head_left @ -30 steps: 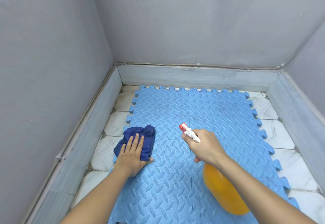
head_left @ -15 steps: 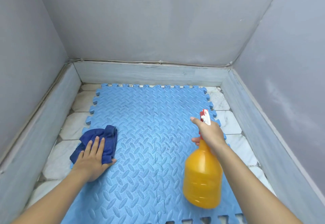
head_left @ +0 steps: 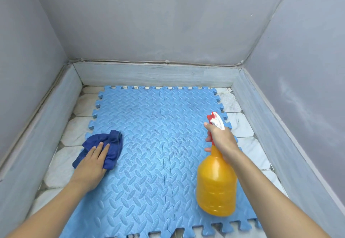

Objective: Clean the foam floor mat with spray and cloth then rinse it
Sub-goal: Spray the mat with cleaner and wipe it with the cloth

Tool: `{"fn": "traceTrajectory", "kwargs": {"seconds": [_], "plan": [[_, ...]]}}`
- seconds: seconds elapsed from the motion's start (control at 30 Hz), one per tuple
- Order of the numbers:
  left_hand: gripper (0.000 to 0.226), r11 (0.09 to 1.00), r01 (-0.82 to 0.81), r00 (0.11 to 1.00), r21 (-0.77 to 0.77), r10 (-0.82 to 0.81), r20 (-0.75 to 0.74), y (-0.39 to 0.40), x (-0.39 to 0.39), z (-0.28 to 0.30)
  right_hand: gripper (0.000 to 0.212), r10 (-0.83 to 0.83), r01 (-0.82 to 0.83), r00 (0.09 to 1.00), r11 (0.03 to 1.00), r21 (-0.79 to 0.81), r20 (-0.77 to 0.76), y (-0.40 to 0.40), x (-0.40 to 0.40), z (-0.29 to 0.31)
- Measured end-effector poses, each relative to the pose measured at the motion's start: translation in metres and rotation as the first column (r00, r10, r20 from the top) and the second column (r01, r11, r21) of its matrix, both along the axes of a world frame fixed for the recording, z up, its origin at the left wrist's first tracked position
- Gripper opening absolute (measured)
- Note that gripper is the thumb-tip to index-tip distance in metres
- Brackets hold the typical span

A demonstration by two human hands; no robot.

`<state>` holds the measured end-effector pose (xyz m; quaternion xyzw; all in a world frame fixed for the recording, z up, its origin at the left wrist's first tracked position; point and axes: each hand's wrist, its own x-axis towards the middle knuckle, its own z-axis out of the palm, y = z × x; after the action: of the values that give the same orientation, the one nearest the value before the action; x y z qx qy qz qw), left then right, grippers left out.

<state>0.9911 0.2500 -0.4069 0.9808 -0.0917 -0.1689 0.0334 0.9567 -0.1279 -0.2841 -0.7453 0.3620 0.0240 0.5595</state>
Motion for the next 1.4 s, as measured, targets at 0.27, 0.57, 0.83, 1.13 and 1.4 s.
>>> {"fn": "traceTrajectory", "kwargs": {"seconds": [0.27,0.57,0.83,1.13,1.4], "plan": [[0.055,0.954,-0.12,0.992,-0.276,0.103,-0.075,0.007,0.016,0.015,0.029,0.452,-0.459,0.873,0.888,0.003,-0.183,0.032,-0.016,0.003],[0.049,0.951,-0.204,0.968,-0.231,0.16,-0.194,0.005,0.022,0.021,0.045,0.71,-0.844,0.508,0.522,-0.12,-0.488,0.074,-0.093,-0.031],[0.067,0.985,-0.055,0.992,-0.163,0.036,-0.12,0.005,0.003,0.002,0.04,0.866,-0.959,0.276,0.222,-0.176,-0.416,0.096,-0.136,-0.049],[0.072,0.996,-0.026,0.996,-0.08,0.019,-0.088,0.006,-0.004,-0.005,0.04,0.695,-0.76,0.648,0.616,-0.208,-0.311,0.089,-0.116,-0.013],[0.072,0.998,-0.026,0.995,-0.057,0.02,-0.102,0.005,-0.004,-0.004,0.048,0.457,-0.502,0.856,0.847,-0.178,-0.241,0.079,-0.099,0.007]]}}
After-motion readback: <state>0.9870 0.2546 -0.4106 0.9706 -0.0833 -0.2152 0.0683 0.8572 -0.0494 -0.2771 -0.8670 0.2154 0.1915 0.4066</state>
